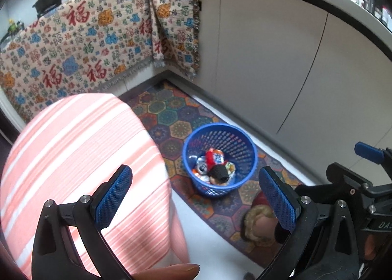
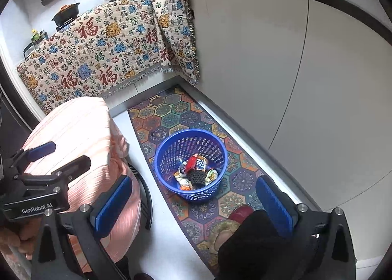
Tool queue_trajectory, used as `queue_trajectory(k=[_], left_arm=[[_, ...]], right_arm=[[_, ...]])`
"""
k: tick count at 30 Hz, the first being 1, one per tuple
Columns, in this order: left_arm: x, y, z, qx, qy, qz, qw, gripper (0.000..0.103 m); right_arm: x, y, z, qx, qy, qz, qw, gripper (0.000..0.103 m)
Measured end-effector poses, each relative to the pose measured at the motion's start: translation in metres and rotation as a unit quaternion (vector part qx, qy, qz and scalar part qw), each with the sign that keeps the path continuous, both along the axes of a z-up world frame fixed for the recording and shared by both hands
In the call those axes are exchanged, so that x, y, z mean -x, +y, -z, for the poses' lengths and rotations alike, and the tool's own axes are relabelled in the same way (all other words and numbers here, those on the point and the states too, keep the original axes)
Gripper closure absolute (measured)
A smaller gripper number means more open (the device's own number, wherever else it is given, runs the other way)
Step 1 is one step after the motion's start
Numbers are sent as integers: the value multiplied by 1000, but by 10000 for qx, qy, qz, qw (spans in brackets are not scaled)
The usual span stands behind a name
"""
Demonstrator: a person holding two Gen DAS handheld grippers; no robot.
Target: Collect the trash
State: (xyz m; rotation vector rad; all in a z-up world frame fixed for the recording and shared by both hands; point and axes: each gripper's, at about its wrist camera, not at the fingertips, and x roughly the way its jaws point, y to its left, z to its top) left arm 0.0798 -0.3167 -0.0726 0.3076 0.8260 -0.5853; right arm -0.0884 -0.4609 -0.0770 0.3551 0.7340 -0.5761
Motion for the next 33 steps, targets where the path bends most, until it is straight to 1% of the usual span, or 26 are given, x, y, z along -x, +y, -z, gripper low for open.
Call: queue_trajectory(k=[5,16,33], left_arm=[[0,3,-3,-17,-76,-71,9999,1],[-1,1,-1,-43,-44,-158,9999,1],[-1,2,1,-52,6,-162,9999,1]], right_arm=[[1,4,0,-1,21,-33,10000,0],[4,3,-2,78,45,-21,10000,0],[2,-2,0,104,111,-89,9998,0]])
